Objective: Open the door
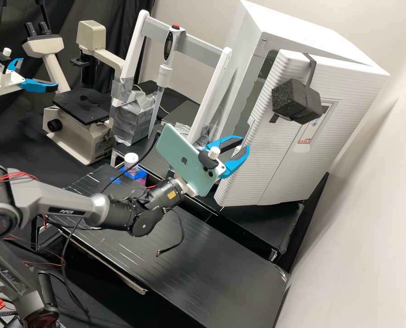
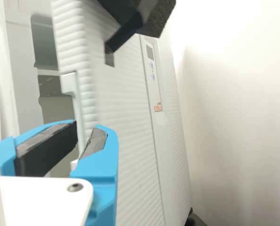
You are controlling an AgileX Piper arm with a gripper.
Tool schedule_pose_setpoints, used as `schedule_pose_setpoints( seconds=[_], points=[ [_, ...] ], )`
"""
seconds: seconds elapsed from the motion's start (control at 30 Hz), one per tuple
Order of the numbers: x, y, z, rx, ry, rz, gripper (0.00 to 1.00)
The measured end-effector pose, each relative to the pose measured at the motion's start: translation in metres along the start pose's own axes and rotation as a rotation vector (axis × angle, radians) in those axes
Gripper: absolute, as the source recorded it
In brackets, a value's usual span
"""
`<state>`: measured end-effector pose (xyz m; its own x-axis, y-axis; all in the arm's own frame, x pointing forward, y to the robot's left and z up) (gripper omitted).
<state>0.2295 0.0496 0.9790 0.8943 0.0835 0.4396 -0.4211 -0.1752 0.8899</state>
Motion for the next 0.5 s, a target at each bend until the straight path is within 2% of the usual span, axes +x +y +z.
schedule_pose_setpoints(
  seconds=[0.07, 0.27, 0.33, 0.4, 0.5],
  points=[
    [-0.008, 0.002, -0.001, 0.009, -0.001, 0.010, 1.00],
    [-0.031, 0.009, -0.007, -0.001, 0.009, 0.052, 1.00],
    [-0.041, 0.010, -0.009, 0.011, 0.019, 0.063, 1.00],
    [-0.050, 0.008, -0.012, 0.023, 0.042, 0.064, 1.00],
    [-0.061, 0.003, -0.022, 0.026, 0.114, 0.047, 1.00]
  ],
)
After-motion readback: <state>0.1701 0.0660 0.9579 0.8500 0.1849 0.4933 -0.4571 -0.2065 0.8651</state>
